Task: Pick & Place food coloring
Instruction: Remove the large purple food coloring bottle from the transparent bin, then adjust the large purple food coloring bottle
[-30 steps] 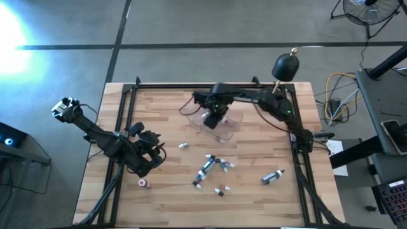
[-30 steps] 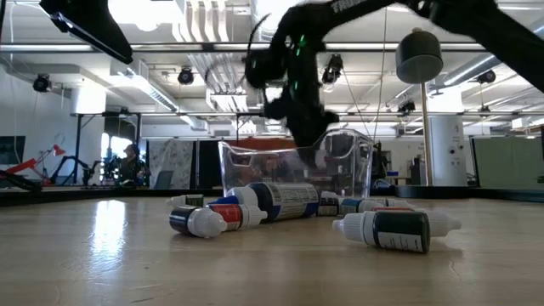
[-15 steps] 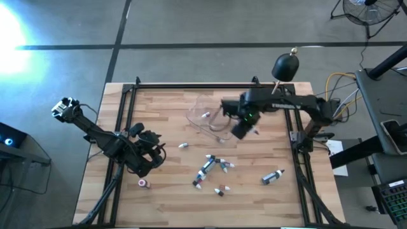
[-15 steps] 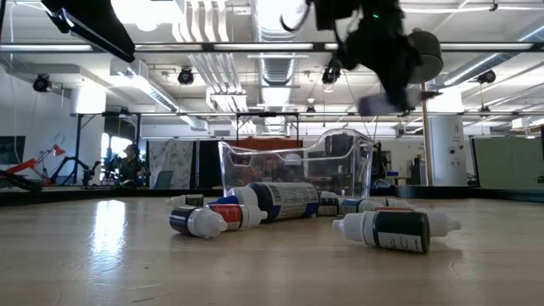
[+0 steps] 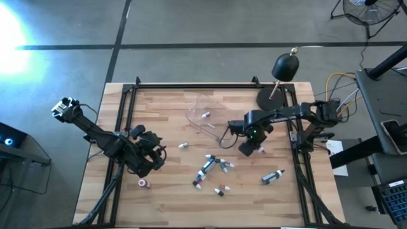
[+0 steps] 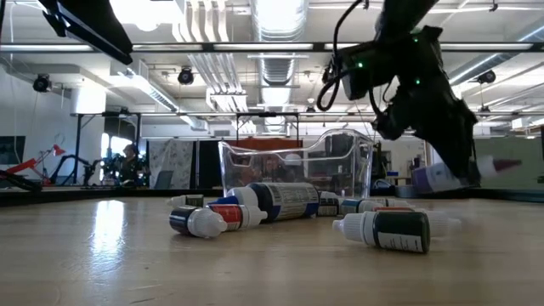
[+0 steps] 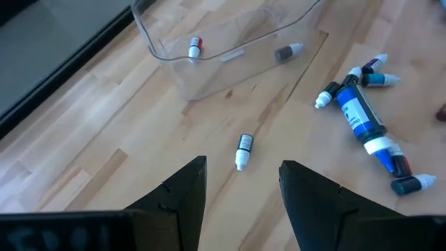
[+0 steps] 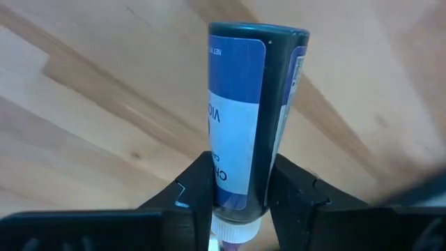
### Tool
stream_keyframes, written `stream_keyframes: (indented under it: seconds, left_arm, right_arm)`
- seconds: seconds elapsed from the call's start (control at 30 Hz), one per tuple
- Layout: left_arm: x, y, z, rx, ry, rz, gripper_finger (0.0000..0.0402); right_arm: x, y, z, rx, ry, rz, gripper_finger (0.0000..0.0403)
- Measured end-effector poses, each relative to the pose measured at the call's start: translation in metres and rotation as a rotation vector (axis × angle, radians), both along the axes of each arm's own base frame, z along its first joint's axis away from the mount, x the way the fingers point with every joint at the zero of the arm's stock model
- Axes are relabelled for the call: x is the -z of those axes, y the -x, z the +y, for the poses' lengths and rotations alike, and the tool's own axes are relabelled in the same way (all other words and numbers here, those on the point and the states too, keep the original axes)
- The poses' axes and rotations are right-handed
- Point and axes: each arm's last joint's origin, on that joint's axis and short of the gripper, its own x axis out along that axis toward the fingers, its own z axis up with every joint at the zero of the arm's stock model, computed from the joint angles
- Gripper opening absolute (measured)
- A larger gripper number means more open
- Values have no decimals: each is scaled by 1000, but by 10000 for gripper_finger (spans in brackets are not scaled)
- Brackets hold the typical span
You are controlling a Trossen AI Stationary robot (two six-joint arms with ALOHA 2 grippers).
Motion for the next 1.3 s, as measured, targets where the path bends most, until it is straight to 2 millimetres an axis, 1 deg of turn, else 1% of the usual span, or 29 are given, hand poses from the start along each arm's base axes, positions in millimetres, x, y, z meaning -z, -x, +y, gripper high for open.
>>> stream_keyframes:
  seconds: [0.1, 0.2, 0.27, 0.4, 0.5, 0.67, 0.8, 0.9, 0.97, 1.07, 1.17, 1.3]
  left_arm:
    - [0, 0, 0, 5, 14, 6, 156]
    - [0, 0, -1, 6, 17, 4, 156]
    - [0, 0, -1, 6, 17, 4, 156]
    - [0, 0, -1, 7, 16, 5, 156]
    - [0, 0, -1, 7, 15, 5, 156]
    - [0, 0, -1, 7, 14, 6, 156]
    - [0, 0, -1, 7, 15, 5, 156]
    - [0, 0, -1, 7, 14, 5, 156]
    - [0, 0, -1, 6, 14, 4, 156]
    - [0, 0, -1, 6, 15, 4, 156]
    - [0, 0, -1, 6, 17, 2, 156]
    - [0, -1, -1, 7, 24, -2, 156]
  right_arm:
    - [8, 2, 3, 1, 1, -13, 123]
    - [8, 3, 6, -10, 4, -13, 160]
    - [4, 4, 10, -27, 4, -9, 187]
    - [-11, 4, 20, -76, 12, -34, 237]
    - [-15, 5, 27, -95, 16, -50, 267]
    - [-4, 15, 35, -84, -21, 4, 297]
    - [5, 17, 44, -73, -25, -7, 307]
    - [13, 13, 48, -32, -18, -62, 307]
    - [19, 10, 50, -15, -14, -70, 303]
    - [29, 4, 52, 4, -13, -78, 295]
    - [37, 2, 52, 5, -6, -40, 282]
    - [39, 2, 52, 8, 4, -29, 254]
